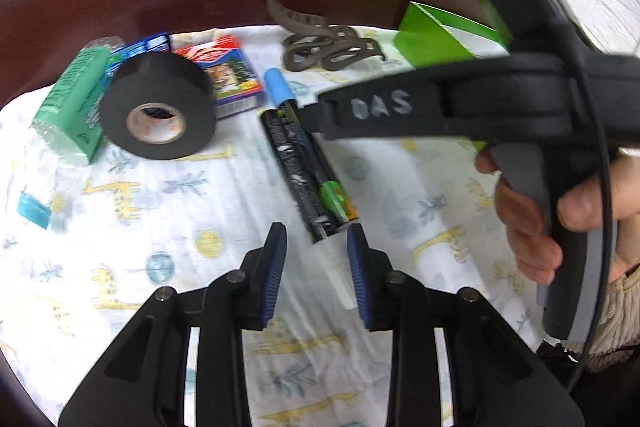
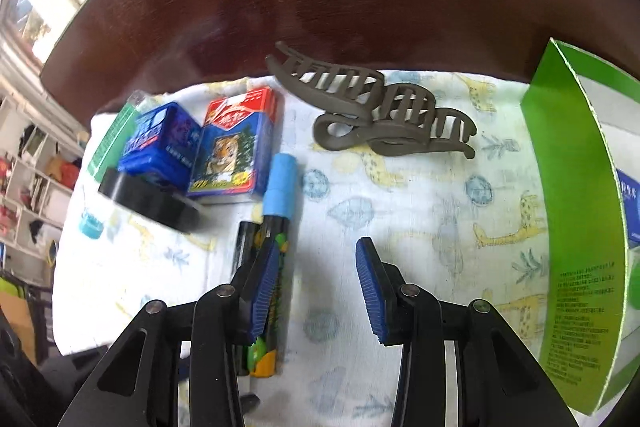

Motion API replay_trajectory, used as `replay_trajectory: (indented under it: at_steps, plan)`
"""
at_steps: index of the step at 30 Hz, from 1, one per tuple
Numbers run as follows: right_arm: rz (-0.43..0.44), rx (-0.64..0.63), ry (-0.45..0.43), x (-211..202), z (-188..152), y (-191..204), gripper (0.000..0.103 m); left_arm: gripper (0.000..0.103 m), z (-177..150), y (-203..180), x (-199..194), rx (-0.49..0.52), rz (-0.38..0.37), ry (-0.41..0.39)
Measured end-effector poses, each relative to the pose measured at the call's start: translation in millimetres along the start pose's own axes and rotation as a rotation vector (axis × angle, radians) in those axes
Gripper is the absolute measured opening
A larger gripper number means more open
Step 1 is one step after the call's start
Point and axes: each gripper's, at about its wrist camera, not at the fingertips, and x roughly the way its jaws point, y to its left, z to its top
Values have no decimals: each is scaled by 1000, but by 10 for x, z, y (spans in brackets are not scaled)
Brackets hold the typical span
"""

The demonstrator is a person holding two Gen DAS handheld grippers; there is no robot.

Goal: Organize rigid objects
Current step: 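Grasp the blue-capped Flash Color marker with the right gripper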

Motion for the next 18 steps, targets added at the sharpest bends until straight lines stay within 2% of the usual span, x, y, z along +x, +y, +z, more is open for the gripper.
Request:
replay_trajectory:
  at_steps: [3,7,11,12,13,14,18]
  plan:
    - [4,-40,3,1,-59,89,42,31,17,113,37,-48,4,12]
    - [0,-69,32,123,-77,237,47,29,68,127,98,-36,35,19]
    - [-57,-131,19,233,4,348,46,28,171,98,188,-25,61,19]
    - [-74,-151,15,270,7,415,35,27,182,67,203,-23,68,18]
    - [-104,-166,8,290,3,458,18,25,222,59,235,-22,75,18]
    - [-124,-175,-1,293,1,464,18,19,259,50,265,-19,80,19]
    - [-40,-128,6,267,6,311,18,14,370,46,348,-9,80,16]
